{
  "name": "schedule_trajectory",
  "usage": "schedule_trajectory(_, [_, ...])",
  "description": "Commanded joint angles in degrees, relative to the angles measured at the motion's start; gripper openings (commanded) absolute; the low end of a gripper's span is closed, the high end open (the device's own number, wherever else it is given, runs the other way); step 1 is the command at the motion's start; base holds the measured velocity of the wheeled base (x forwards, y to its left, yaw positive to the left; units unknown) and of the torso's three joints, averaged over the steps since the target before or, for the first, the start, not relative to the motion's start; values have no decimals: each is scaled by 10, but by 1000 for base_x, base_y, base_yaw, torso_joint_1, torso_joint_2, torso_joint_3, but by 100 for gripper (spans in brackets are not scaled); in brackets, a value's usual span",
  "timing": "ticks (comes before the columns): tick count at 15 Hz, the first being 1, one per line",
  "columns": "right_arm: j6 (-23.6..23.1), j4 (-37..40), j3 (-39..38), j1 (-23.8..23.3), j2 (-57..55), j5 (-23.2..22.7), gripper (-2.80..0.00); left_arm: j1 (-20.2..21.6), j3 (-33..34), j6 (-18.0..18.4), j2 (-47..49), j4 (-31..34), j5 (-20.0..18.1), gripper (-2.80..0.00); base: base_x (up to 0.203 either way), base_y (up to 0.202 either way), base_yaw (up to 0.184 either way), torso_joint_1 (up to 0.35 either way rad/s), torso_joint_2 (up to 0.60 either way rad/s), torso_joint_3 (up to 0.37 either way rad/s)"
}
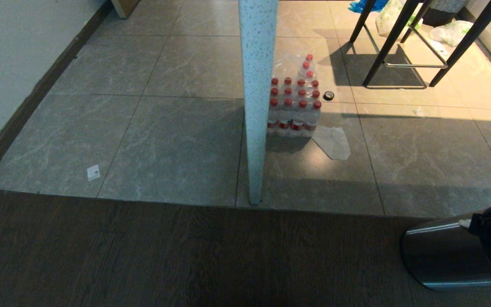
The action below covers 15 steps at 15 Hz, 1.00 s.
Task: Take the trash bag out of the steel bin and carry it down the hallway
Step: Place the outer trash can on the ground
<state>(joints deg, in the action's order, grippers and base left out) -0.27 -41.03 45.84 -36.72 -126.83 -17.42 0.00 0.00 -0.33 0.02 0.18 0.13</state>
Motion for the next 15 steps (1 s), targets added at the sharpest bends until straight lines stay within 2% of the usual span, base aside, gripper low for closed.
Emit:
schedule_trajectory(1, [1, 18, 2, -12, 21, -2, -280, 0, 0, 0, 0, 0, 0, -280, 0, 0, 0, 0, 0, 0])
schedule_trajectory(5, [-5, 79, 12, -47, 63, -6, -280, 0, 0, 0, 0, 0, 0, -280, 0, 0, 0, 0, 0, 0])
schedule_trajectory(9, [-48, 148, 28, -68, 124, -6, -280, 0, 0, 0, 0, 0, 0, -280, 0, 0, 0, 0, 0, 0])
schedule_trajectory(15, [-123, 188, 26, -86, 199, -17, -280, 0, 0, 0, 0, 0, 0, -280, 0, 0, 0, 0, 0, 0])
